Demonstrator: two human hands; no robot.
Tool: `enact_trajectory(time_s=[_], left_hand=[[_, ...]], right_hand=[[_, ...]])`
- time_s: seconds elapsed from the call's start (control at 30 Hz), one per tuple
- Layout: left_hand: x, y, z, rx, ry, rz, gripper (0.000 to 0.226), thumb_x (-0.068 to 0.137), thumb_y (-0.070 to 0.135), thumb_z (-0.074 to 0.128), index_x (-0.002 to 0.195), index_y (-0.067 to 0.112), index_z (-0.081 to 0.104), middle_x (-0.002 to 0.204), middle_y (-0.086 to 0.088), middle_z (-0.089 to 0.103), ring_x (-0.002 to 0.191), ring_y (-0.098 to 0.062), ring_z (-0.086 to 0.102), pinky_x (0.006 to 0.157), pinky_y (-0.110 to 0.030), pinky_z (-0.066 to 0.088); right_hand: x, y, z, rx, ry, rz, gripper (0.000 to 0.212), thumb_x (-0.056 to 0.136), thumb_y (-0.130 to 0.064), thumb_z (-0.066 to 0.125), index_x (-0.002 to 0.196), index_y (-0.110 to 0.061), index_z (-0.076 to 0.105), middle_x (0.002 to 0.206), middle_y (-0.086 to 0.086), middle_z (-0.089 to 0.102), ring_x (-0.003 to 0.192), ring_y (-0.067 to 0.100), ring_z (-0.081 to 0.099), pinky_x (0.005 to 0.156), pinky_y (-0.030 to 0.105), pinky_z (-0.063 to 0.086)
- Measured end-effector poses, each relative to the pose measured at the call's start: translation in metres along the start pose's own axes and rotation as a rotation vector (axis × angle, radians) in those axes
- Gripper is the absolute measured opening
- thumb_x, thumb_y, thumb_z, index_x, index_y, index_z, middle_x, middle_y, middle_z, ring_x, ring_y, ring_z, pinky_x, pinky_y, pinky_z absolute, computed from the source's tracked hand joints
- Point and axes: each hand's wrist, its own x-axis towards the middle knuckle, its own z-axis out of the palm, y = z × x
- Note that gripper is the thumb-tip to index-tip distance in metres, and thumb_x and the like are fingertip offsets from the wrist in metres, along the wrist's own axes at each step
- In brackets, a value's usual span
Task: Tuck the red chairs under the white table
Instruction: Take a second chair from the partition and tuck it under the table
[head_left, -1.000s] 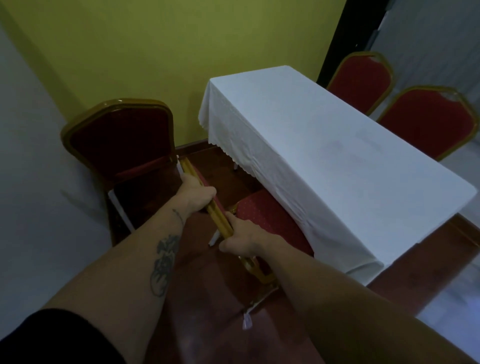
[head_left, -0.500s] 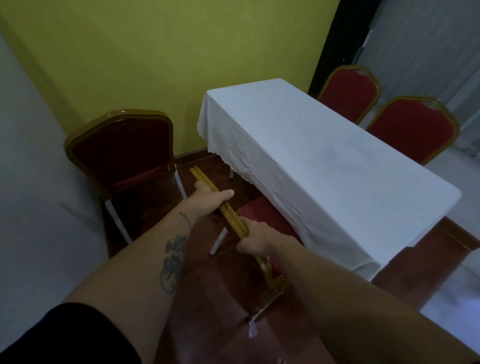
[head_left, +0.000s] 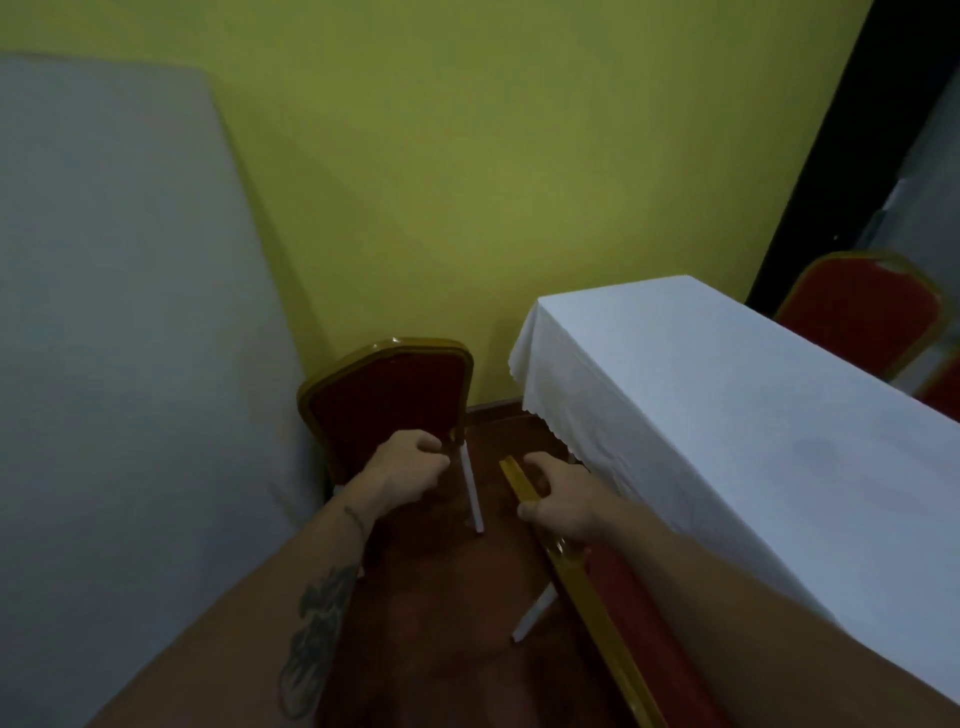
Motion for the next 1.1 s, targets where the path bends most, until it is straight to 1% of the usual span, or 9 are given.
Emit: enact_trajectory(time_s=[0.07,0.17,0.37,0.43,0.6,0.77,0.87,1.0,1.1], left_hand=[[0.022,0.002,-0.019,-0.033,0.066,-0.015,0.042,0.094,0.022,0.061,0.135,0.017,0.059,0.102,-0.004,0.068,0.095,-0.021,0.069,0.081,-0.039,0.060],[0.057,0.008,-0.038,-0.081,0.145,-0.040,0.035,0.090,0.023,0.063,0.126,0.018,0.064,0.099,-0.005,0.071,0.092,-0.020,0.070,0.072,-0.035,0.059],[0.120,0.013,-0.070,-0.164,0.313,-0.068,0.013,0.083,0.025,0.059,0.085,0.026,0.072,0.092,-0.001,0.074,0.093,-0.025,0.071,0.089,-0.045,0.059],[0.138,0.011,-0.081,-0.128,0.395,-0.083,0.018,0.081,0.029,0.061,0.091,0.025,0.075,0.101,0.000,0.073,0.101,-0.027,0.068,0.094,-0.040,0.055],[0.195,-0.002,-0.105,0.160,0.527,-0.036,0.048,0.082,0.022,0.059,0.131,0.017,0.060,0.128,-0.008,0.060,0.120,-0.032,0.055,0.093,-0.037,0.042],[0.257,-0.027,-0.122,0.428,0.401,-0.044,0.066,0.077,0.026,0.057,0.141,0.022,0.045,0.137,-0.006,0.047,0.131,-0.032,0.040,0.112,-0.053,0.030],[0.286,-0.041,-0.130,0.480,0.252,-0.066,0.057,0.075,0.023,0.058,0.131,0.023,0.050,0.126,-0.004,0.053,0.126,-0.031,0.046,0.113,-0.060,0.026],[0.314,-0.043,-0.144,0.473,0.196,-0.062,0.030,0.073,0.020,0.059,0.102,0.024,0.062,0.103,0.000,0.061,0.110,-0.030,0.060,0.102,-0.048,0.040],[0.327,-0.037,-0.152,0.460,0.088,-0.110,0.041,0.065,0.028,0.055,0.103,0.025,0.070,0.103,-0.002,0.067,0.102,-0.031,0.064,0.097,-0.045,0.049]], right_hand=[[0.031,-0.011,-0.012,-0.002,0.012,-0.040,0.083,0.095,-0.030,0.068,0.164,-0.026,0.023,0.148,0.008,0.052,0.100,0.016,0.056,0.067,0.020,0.047],[0.078,-0.027,-0.031,-0.003,0.032,-0.089,0.078,0.096,-0.029,0.067,0.163,-0.025,0.027,0.145,0.007,0.054,0.106,0.019,0.059,0.073,0.024,0.048],[0.172,-0.068,-0.056,-0.029,-0.013,-0.142,0.076,0.096,-0.022,0.063,0.163,-0.025,0.027,0.132,0.005,0.053,0.102,0.017,0.061,0.073,0.029,0.049],[0.203,-0.083,-0.055,-0.066,-0.032,-0.155,0.080,0.093,-0.021,0.062,0.163,-0.025,0.025,0.139,0.006,0.053,0.103,0.020,0.063,0.070,0.030,0.052],[0.275,-0.119,-0.053,-0.253,-0.010,-0.181,0.081,0.084,-0.026,0.063,0.158,-0.022,0.031,0.146,0.010,0.046,0.130,0.033,0.052,0.101,0.049,0.053],[0.335,-0.140,-0.048,-0.458,0.021,-0.103,0.083,0.083,-0.028,0.065,0.158,-0.016,0.031,0.146,0.015,0.042,0.137,0.039,0.039,0.109,0.051,0.043],[0.366,-0.150,-0.043,-0.532,0.032,-0.080,0.080,0.084,-0.028,0.067,0.156,-0.017,0.033,0.146,0.014,0.042,0.138,0.038,0.038,0.111,0.053,0.042],[0.397,-0.153,-0.037,-0.573,-0.018,-0.037,0.074,0.083,-0.026,0.066,0.151,-0.016,0.039,0.144,0.014,0.047,0.135,0.036,0.043,0.111,0.052,0.043],[0.409,-0.149,-0.031,-0.554,0.001,-0.038,0.070,0.082,-0.025,0.069,0.146,-0.016,0.042,0.142,0.013,0.049,0.132,0.035,0.046,0.109,0.051,0.045]])
